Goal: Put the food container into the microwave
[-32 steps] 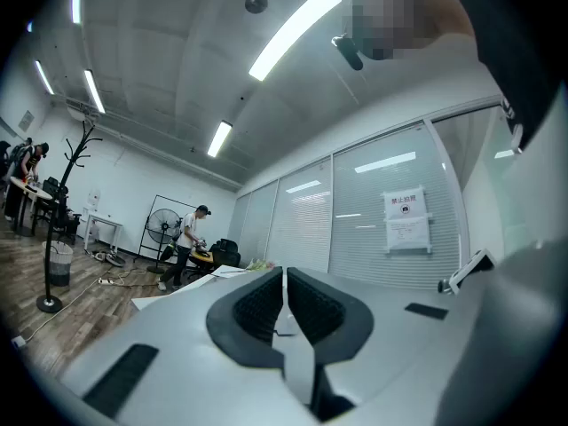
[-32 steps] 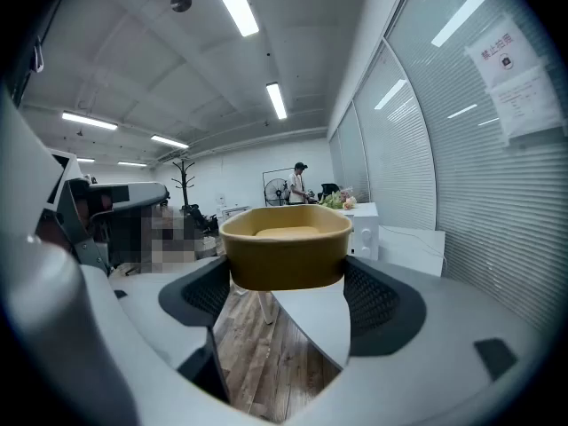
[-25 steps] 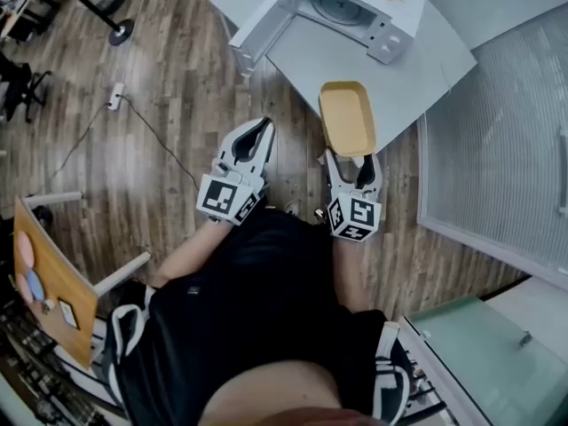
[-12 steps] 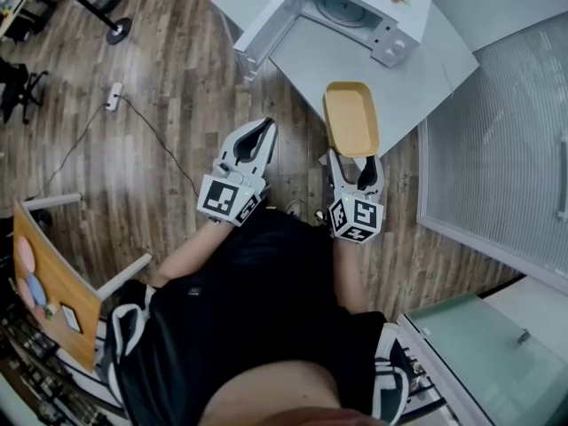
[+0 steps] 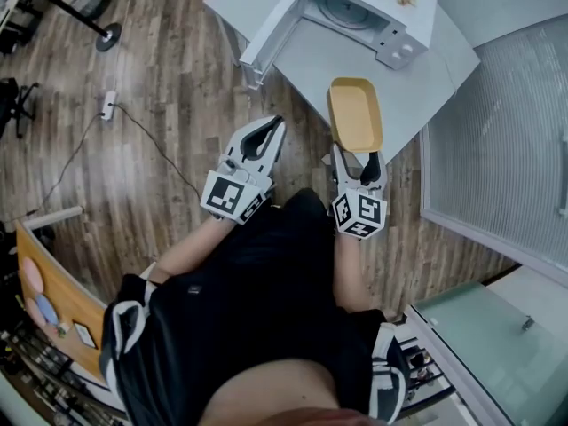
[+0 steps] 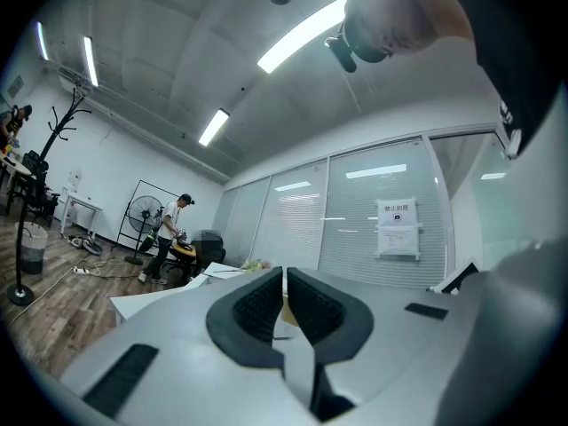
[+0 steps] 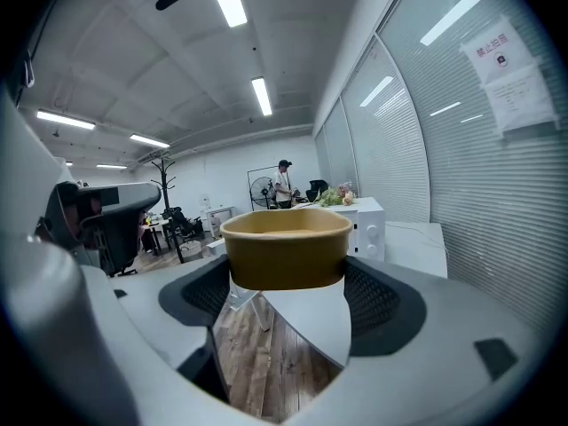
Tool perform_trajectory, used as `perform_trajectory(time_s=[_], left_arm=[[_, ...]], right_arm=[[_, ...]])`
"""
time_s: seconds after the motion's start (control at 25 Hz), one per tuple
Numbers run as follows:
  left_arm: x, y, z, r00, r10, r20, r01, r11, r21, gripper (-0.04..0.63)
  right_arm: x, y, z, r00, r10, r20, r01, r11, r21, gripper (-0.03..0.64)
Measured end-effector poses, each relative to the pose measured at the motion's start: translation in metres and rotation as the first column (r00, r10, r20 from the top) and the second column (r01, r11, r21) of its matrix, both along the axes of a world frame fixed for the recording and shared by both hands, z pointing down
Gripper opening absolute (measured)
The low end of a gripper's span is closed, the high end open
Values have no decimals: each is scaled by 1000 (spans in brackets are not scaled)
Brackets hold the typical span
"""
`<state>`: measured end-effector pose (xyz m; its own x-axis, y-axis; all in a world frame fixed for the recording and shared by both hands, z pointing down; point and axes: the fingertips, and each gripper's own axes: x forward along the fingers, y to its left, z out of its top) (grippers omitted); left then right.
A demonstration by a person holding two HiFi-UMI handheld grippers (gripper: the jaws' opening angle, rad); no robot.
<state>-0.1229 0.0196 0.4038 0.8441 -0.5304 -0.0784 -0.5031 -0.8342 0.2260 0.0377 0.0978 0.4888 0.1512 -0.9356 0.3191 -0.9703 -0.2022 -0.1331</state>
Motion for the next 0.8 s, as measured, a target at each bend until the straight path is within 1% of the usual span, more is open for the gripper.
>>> perform_trajectory(time_s=[0.12,0.28,0.56,0.8], left_arm=[[7,-18,1,1000,4,-2,-4,1000,-6,34],[26,-43,6,1000,-15,-9,15,1000,-18,34],[82,-100,7,995,-97,4,97,995,-9,34],[126,-134,6,988,-152,15,152,988,-20,34]], right_arm=[[7,-22,5,1000,1,2,-1,1000,-9,419],[27,-58,16,1000,-28,2,28,999,-23,419],[90,-142,29,995,-93,-22,93,995,-32,419],[141,-205,54,992,-127,-13,126,991,-51,419]])
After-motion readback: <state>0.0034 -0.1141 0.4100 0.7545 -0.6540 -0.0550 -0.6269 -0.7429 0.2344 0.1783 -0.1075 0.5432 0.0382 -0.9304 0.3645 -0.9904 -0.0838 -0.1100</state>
